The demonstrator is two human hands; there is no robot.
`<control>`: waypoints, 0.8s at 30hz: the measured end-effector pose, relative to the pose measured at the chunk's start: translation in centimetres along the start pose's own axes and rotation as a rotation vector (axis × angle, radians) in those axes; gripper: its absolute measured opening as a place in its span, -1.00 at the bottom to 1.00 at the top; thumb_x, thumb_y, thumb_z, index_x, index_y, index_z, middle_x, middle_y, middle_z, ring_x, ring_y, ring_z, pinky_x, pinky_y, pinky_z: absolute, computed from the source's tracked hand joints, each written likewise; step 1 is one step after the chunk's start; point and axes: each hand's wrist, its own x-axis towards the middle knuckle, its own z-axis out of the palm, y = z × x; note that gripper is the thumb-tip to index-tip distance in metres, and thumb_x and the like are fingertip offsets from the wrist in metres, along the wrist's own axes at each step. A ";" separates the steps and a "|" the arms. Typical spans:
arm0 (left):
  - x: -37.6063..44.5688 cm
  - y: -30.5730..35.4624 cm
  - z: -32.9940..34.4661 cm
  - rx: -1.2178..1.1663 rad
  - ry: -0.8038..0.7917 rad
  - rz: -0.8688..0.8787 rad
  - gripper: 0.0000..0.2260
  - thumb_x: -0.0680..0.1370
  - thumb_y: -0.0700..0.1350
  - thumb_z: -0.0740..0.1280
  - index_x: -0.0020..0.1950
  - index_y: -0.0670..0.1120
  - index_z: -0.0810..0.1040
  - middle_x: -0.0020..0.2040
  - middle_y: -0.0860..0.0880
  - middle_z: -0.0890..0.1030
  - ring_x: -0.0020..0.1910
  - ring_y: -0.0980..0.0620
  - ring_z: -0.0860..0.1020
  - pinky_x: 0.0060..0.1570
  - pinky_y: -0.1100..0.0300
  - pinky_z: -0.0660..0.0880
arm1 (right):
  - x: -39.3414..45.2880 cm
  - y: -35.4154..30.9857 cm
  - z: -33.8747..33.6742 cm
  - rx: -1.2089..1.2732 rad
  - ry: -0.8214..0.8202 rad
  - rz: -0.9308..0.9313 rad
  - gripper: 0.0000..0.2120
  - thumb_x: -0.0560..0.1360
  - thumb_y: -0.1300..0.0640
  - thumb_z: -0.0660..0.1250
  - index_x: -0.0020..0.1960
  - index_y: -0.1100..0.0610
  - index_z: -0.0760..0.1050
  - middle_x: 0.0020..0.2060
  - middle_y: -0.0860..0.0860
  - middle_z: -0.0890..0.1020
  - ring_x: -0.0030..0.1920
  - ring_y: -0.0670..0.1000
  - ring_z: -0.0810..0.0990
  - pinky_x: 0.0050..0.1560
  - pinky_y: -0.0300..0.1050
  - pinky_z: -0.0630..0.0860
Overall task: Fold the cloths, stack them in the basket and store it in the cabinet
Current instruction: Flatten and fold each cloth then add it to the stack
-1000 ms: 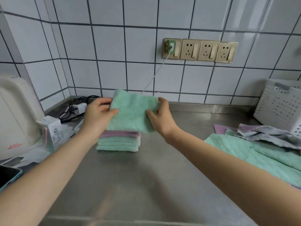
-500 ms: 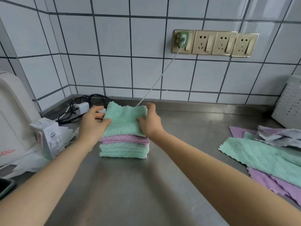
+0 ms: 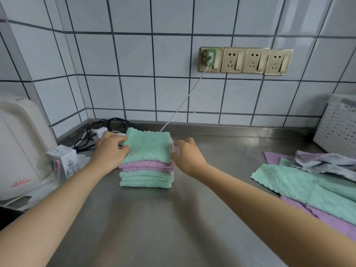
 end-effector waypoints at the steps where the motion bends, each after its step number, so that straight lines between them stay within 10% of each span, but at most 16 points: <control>1: -0.5 0.1 -0.4 -0.001 0.032 0.014 -0.68 0.52 -0.16 0.32 0.27 -0.09 0.55 0.27 -0.16 0.44 0.30 -0.17 0.37 0.35 0.02 0.23 | -1.4 0.9 -0.2 -0.023 -0.018 -0.037 -0.65 0.55 0.10 0.18 0.31 0.15 0.40 0.26 0.13 0.33 0.20 0.21 0.45 0.21 0.06 0.46; 12: -9.4 10.3 2.2 -0.375 0.106 0.166 -0.78 0.49 -0.26 0.34 0.10 -0.06 0.62 0.02 0.04 0.64 0.03 -0.03 0.57 0.12 0.00 0.50 | -16.4 13.4 -9.3 -0.164 0.004 -0.062 -0.71 0.54 0.13 0.27 0.26 0.08 0.47 0.02 -0.06 0.52 0.01 -0.04 0.55 0.08 -0.25 0.42; 19: -13.1 18.5 9.7 -0.319 -0.043 0.458 -0.81 0.45 -0.26 0.39 0.01 -0.05 0.64 -0.10 0.11 0.63 -0.05 0.12 0.49 0.00 0.33 0.36 | -18.7 22.6 -17.0 -0.365 0.184 0.070 -0.79 0.53 0.15 0.27 0.15 0.12 0.54 0.04 0.02 0.58 0.00 0.06 0.58 -0.01 -0.06 0.52; 24: -12.5 25.6 14.7 -0.362 -0.212 0.515 -0.84 0.49 -0.19 0.35 0.03 -0.03 0.64 -0.05 0.11 0.66 -0.02 0.09 0.51 0.02 0.21 0.43 | -18.2 29.4 -22.2 -0.685 0.261 0.226 -0.72 0.46 0.20 0.35 0.16 0.18 0.54 0.06 0.15 0.57 0.09 0.22 0.48 0.01 0.14 0.51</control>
